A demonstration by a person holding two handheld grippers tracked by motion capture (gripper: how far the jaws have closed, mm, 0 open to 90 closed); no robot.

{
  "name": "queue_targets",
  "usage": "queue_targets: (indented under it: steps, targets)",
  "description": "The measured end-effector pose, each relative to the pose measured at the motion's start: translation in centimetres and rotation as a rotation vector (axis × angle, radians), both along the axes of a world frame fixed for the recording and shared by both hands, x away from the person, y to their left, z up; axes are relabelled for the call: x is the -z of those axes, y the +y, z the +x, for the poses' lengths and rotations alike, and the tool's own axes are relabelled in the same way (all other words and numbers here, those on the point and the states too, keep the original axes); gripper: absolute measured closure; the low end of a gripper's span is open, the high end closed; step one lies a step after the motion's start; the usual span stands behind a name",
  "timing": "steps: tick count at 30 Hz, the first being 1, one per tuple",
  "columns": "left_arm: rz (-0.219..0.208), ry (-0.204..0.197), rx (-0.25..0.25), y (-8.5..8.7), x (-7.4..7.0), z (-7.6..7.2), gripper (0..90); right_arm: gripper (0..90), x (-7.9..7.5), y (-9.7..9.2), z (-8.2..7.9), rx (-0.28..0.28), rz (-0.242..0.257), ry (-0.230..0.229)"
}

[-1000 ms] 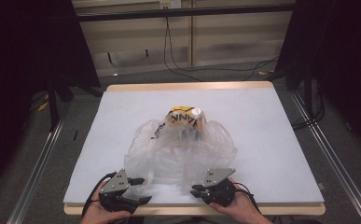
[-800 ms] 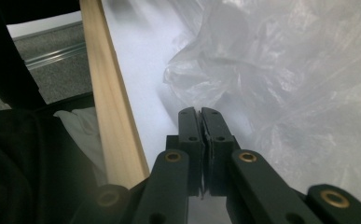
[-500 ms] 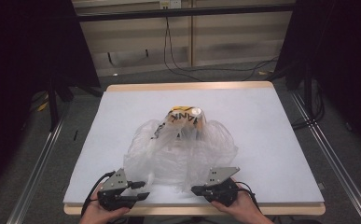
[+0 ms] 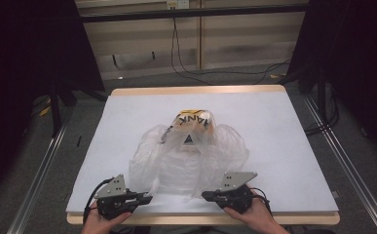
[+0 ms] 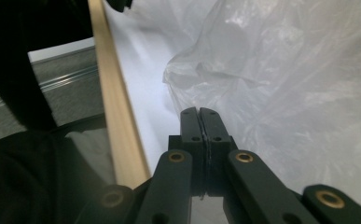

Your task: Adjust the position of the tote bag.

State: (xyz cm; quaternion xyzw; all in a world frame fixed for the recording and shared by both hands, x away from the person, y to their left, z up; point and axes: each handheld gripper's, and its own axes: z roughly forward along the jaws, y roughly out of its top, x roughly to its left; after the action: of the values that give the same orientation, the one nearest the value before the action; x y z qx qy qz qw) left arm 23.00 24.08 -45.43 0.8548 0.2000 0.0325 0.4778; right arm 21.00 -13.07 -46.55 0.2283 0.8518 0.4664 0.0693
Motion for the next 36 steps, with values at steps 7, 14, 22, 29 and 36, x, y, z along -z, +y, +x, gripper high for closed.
queue_targets:
  steps: [7,14,22,29,36]
  targets:
    - [-0.072,-0.02,0.0,0.4,-0.7,0.2,85.3,89.9,-1.3,-1.2,0.1,0.023,0.052,-0.037]
    - [-0.115,-0.089,0.012,-0.2,-2.3,-0.9,85.3,90.0,-2.8,-1.7,0.0,0.038,0.085,-0.091]
    - [-0.154,-0.122,0.016,-0.6,-3.7,-0.4,85.4,90.0,-4.5,-2.8,0.0,0.06,0.139,-0.127]
    - [-0.159,-0.127,0.02,-1.5,-5.1,0.6,85.3,90.0,-5.5,-3.6,0.6,0.092,0.158,-0.148]
    - [-0.171,-0.193,0.038,-2.7,-7.5,1.3,85.6,90.0,-7.4,-4.1,0.9,0.093,0.191,-0.193]
